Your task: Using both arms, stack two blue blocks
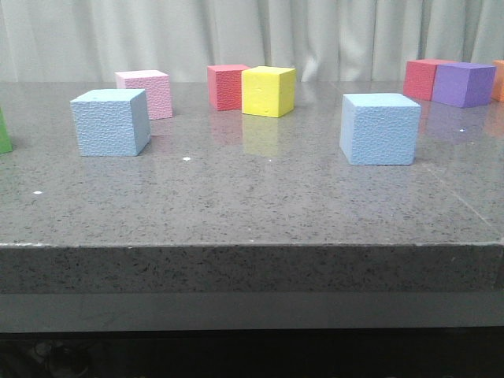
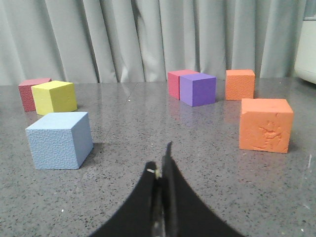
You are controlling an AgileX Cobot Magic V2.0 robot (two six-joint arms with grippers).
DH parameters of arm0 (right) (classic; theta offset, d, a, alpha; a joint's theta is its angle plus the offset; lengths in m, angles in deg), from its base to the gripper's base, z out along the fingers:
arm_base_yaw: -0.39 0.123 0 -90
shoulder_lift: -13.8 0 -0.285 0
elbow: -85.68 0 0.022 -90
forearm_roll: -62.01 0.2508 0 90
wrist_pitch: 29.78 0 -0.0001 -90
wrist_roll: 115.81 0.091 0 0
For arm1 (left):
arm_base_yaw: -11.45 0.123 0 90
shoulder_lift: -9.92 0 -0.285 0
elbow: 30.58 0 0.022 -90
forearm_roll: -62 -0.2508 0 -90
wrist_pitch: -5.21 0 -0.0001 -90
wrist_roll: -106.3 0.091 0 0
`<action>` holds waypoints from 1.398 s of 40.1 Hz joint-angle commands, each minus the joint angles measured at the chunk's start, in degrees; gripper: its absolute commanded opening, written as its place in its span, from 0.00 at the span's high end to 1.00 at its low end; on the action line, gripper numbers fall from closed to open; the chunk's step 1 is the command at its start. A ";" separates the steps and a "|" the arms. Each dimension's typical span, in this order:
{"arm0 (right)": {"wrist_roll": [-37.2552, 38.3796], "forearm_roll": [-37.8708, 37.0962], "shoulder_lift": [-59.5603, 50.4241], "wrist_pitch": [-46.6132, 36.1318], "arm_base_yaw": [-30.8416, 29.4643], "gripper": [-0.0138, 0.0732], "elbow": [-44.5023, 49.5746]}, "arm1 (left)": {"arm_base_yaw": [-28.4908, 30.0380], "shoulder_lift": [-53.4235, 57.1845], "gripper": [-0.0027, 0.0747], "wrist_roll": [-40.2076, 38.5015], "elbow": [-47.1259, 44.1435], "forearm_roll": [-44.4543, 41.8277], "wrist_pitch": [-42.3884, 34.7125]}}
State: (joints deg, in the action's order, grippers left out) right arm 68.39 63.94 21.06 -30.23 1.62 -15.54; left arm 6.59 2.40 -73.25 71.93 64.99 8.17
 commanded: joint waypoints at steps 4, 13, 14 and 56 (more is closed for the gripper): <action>-0.26 0.00 -1.14 -4.49 -0.20 0.92 -0.04 | 0.16 1.44 0.99 -0.46 -2.19 0.03 -4.99; -0.26 0.00 -1.14 -4.49 -0.20 0.92 -0.04 | 0.16 1.44 0.99 -0.46 -2.19 0.03 -4.99; -0.26 0.00 -1.14 -4.49 -0.20 0.92 -0.04 | 0.16 1.44 0.99 -0.46 -2.19 0.03 -4.99; -0.18 -1.93 17.63 21.30 -0.14 0.92 -37.46 | 0.16 -18.27 0.99 -0.46 42.01 1.15 29.10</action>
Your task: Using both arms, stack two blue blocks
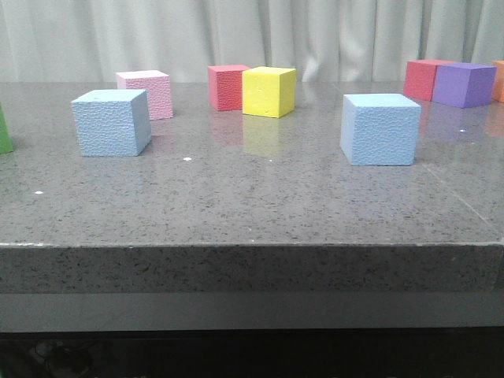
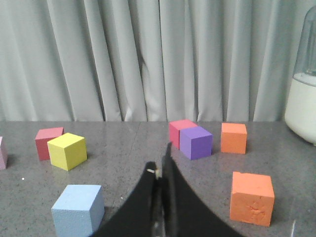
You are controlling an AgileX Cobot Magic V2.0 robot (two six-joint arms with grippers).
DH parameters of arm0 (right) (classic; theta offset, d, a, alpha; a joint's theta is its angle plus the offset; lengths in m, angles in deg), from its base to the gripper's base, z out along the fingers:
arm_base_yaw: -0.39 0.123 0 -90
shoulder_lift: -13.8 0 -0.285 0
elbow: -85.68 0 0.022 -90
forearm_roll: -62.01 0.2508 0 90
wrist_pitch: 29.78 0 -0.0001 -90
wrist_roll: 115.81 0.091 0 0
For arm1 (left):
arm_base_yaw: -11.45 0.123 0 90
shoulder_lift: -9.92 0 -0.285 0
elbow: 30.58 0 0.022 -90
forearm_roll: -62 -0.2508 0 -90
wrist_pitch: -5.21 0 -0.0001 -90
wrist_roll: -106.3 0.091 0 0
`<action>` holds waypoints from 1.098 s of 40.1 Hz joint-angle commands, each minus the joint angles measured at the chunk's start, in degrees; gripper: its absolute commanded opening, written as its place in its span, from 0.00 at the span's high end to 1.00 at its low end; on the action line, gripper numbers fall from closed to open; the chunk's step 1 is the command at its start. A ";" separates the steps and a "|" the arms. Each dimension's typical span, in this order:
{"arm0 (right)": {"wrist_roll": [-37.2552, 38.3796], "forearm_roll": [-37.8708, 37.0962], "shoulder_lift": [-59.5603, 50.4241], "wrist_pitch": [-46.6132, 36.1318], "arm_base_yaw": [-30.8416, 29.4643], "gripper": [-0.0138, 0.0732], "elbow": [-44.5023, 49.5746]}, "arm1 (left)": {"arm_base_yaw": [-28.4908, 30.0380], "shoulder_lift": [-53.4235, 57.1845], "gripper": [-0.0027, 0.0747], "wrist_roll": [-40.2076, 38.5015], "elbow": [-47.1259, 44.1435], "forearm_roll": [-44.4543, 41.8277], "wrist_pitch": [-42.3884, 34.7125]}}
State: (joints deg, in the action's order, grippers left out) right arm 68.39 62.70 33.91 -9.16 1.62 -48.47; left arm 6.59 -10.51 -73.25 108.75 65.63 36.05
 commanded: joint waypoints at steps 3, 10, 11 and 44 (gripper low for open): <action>-0.18 -0.70 8.58 3.49 -0.14 0.92 -6.15 | 0.16 -8.25 0.99 -0.46 6.25 0.50 3.00; -0.18 -0.70 15.31 6.17 -0.14 0.92 -6.28 | 0.16 -13.46 0.99 -0.46 5.74 0.50 4.56; -0.18 -0.70 16.47 6.17 -0.14 0.92 -6.28 | 0.16 -14.44 0.99 -0.46 5.52 0.60 4.71; -4.21 7.07 33.84 14.12 5.57 0.10 -15.52 | 0.16 -17.92 0.33 -0.46 4.73 0.35 3.54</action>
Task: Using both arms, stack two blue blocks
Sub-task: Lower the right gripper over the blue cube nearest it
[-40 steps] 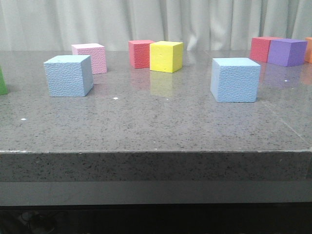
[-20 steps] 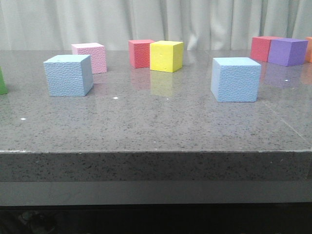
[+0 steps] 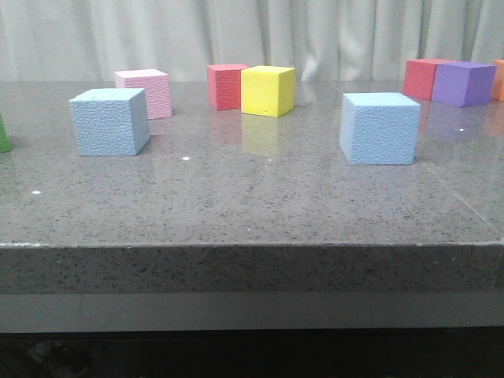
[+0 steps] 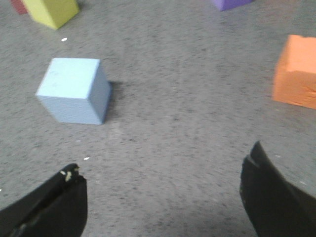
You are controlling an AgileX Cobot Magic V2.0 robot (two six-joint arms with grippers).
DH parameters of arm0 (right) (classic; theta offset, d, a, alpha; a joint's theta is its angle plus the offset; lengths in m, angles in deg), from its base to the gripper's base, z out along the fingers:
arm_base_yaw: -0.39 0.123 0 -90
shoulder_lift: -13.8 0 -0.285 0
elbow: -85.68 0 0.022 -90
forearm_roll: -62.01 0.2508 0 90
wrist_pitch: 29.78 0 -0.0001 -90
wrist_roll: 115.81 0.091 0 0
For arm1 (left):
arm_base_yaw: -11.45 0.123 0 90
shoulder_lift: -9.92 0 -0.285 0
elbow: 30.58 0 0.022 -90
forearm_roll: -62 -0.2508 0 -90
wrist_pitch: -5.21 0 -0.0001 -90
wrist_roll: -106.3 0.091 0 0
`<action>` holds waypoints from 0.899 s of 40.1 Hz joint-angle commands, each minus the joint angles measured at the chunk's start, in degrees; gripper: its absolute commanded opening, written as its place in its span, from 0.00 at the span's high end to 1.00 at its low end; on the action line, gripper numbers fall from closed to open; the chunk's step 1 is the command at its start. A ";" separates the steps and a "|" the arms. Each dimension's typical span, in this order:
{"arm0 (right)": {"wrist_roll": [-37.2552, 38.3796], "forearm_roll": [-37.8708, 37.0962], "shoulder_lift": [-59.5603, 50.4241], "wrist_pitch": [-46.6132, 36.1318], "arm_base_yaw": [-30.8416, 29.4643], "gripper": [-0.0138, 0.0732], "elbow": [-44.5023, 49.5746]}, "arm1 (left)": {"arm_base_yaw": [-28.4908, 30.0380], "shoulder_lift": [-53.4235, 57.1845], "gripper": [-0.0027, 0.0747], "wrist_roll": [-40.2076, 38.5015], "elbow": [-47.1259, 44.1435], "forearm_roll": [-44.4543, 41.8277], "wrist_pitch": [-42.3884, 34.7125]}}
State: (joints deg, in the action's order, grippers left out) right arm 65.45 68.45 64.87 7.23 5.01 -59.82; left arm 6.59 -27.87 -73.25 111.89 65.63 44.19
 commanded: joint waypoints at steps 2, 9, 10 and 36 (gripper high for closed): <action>-1.26 1.32 5.12 -1.62 4.53 0.10 -5.97 | 0.16 -0.55 0.33 -0.46 1.59 0.35 -4.73; 2.26 0.40 14.28 -1.06 12.17 0.10 -12.56 | 0.16 -0.55 0.33 -0.46 1.59 0.35 -5.58; 3.12 -0.25 15.79 -1.06 13.03 0.10 -13.65 | 0.16 -0.55 0.33 -0.46 1.59 0.35 -5.72; 19.65 -10.31 43.88 -1.48 16.21 0.10 -32.44 | 0.16 -0.55 0.33 -0.46 1.59 0.35 -7.11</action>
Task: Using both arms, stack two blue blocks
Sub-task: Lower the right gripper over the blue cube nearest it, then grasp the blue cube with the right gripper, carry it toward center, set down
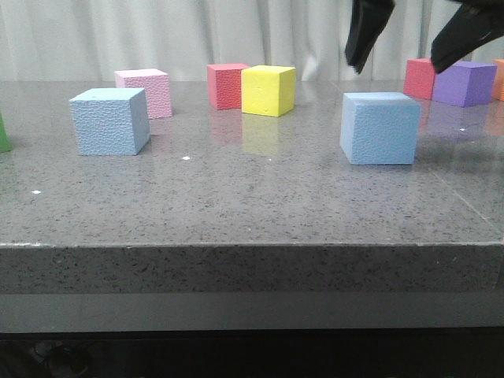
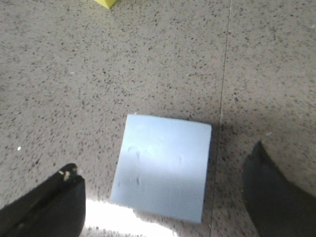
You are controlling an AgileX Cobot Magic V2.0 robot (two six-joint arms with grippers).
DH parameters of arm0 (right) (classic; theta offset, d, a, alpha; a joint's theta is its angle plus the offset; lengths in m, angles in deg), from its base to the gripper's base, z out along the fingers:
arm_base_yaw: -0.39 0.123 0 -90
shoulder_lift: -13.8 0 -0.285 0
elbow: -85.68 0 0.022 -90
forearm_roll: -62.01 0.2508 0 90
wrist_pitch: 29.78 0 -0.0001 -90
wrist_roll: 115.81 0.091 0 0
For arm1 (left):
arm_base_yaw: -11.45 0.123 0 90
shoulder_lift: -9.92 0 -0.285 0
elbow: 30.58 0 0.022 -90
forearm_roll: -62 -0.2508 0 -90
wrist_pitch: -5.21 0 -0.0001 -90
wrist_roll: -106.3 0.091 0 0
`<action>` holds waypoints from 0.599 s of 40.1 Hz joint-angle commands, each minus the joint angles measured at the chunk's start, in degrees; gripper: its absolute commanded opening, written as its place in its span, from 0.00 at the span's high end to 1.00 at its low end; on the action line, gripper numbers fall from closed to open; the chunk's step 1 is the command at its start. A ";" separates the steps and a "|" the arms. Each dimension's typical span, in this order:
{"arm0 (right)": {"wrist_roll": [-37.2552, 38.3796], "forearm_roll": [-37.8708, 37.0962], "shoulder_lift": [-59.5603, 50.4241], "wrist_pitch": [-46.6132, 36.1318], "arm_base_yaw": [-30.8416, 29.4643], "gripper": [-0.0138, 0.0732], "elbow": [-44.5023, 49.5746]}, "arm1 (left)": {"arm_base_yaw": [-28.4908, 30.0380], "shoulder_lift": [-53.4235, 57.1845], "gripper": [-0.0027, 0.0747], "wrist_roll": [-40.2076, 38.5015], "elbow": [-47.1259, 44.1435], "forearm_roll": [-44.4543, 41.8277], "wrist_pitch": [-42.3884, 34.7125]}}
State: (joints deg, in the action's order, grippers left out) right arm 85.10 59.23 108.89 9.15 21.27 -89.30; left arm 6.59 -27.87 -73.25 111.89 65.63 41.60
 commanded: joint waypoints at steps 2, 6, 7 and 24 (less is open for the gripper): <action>0.00 -1.23 1.28 -3.48 -0.05 0.10 -3.59 | 0.16 -0.55 0.33 -0.46 1.59 0.35 -4.52; 0.88 -1.30 3.70 -4.56 -0.05 0.10 -3.96 | 0.16 -0.55 0.33 -0.46 1.59 0.35 -4.52; 1.16 -1.30 4.14 -4.94 -0.05 0.10 -3.96 | 0.16 -0.55 0.33 -0.46 1.59 0.35 -4.52; 1.95 -1.73 7.36 -5.63 -0.05 0.40 -3.97 | 0.16 -0.55 0.33 -0.46 1.59 0.35 -4.52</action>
State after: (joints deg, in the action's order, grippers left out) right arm 86.88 58.52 119.09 6.49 21.27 -91.07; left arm 6.59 -27.87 -73.25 111.89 65.63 41.60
